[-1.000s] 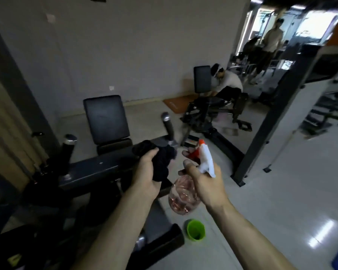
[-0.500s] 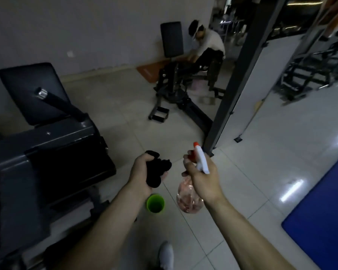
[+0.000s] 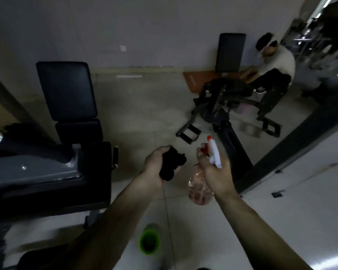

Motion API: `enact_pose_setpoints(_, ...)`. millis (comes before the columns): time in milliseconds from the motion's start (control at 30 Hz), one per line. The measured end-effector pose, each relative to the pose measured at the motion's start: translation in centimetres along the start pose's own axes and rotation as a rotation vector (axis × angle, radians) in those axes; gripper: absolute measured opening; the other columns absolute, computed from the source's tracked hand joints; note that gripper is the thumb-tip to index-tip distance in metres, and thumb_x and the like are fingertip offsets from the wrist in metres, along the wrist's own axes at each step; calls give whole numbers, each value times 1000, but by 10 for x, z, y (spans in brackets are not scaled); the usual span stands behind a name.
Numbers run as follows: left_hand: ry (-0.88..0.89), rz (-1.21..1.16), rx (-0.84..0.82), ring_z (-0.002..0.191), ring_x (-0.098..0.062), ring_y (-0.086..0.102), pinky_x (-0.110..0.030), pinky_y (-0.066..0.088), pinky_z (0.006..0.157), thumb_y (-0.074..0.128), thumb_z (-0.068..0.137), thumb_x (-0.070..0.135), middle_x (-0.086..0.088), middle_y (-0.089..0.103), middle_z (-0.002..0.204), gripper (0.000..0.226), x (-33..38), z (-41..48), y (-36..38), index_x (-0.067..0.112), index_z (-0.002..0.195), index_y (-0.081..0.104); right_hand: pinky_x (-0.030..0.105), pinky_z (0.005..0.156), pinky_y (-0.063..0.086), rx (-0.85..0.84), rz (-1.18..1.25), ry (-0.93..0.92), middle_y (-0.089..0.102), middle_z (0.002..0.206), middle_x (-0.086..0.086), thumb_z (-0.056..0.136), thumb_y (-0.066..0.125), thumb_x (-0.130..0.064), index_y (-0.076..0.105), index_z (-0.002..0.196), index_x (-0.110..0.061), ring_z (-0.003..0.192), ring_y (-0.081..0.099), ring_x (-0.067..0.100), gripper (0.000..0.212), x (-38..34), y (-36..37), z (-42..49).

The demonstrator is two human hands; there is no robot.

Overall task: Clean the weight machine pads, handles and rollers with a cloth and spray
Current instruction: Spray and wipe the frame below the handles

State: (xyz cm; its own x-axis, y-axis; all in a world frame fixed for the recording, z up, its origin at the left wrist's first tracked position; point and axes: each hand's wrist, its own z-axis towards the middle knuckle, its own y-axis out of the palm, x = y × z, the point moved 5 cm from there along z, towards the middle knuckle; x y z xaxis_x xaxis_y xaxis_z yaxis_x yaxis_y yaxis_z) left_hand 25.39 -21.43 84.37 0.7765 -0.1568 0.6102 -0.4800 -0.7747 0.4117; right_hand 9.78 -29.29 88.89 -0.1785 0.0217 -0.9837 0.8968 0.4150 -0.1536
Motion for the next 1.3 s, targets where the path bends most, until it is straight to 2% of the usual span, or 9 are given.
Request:
enact_pose_setpoints(133, 117, -98, 64, 68, -23, 76, -32, 59, 57, 63, 99, 20, -11, 74, 88, 17, 57, 51, 13, 6, 106, 68, 13, 59, 47, -127, -72, -81, 53, 54, -14, 101, 65, -20, 64, 124, -33, 53, 56, 1, 26, -20, 28, 97)
enact_pose_setpoints(267, 203, -153, 176, 68, -24, 71, -34, 52, 69, 62, 98, 22, -8, 76, 75, 17, 100, 117, 10, 7, 94, 69, 3, 67, 46, -291, -169, -114, 67, 95, -13, 102, 60, -33, 55, 133, -40, 83, 63, -2, 32, -27, 69, 206)
enact_pose_setpoints(400, 275, -346, 351, 62, -26, 70, -30, 48, 58, 62, 97, 20, -11, 72, 76, 17, 138, 170, 20, 6, 87, 66, 5, 66, 48, -559, -152, -222, 71, 106, -1, 105, 59, -23, 59, 137, -20, 88, 68, 9, 32, -50, 116, 293)
enact_pose_setpoints(533, 355, -435, 493, 59, -30, 67, -30, 50, 49, 65, 96, 21, -19, 69, 85, 18, 177, 188, 17, 4, 98, 64, 11, 72, 50, -737, -109, -197, 71, 101, -13, 102, 63, -34, 58, 138, -37, 81, 70, 3, 36, -59, 176, 345)
enact_pose_setpoints(667, 441, -587, 726, 69, -30, 72, -43, 57, 76, 68, 94, 28, -15, 77, 88, 27, 211, 175, -37, 6, 110, 73, 12, 75, 51, -1052, -169, -226, 68, 113, -17, 103, 60, -29, 59, 134, -32, 87, 71, 4, 31, -58, 272, 351)
enact_pose_setpoints(800, 517, -749, 921, 75, -23, 74, -34, 60, 65, 67, 94, 30, -9, 78, 90, 18, 220, 166, -106, 15, 100, 76, 23, 75, 54, -1320, -220, -252, 67, 117, -16, 102, 60, -32, 59, 133, -33, 81, 72, 12, 31, -45, 370, 329)
enact_pose_setpoints(933, 569, -882, 1123, 87, -28, 75, -40, 61, 76, 69, 93, 32, -10, 78, 94, 21, 227, 173, -181, 15, 103, 77, 15, 84, 50, -1572, -224, -263, 59, 125, -32, 102, 59, -40, 42, 148, -50, 97, 70, -2, 50, -30, 475, 304)
enact_pose_setpoints(1100, 499, -997, 1242, 87, -28, 76, -46, 61, 86, 69, 93, 30, -10, 79, 97, 20, 243, 183, -234, 16, 104, 78, 12, 84, 50, -1730, -331, -379, 60, 128, -18, 100, 57, -45, 49, 134, -49, 107, 64, -1, 35, -18, 575, 287)
enact_pose_setpoints(1300, 518, -1069, 1416, 94, -26, 76, -50, 59, 93, 69, 94, 35, -4, 79, 97, 18, 239, 181, -262, 23, 105, 78, 27, 103, 48, -1887, -368, -609, 53, 140, -2, 94, 74, -32, 47, 148, -17, 128, 53, 10, 62, -1, 634, 250)
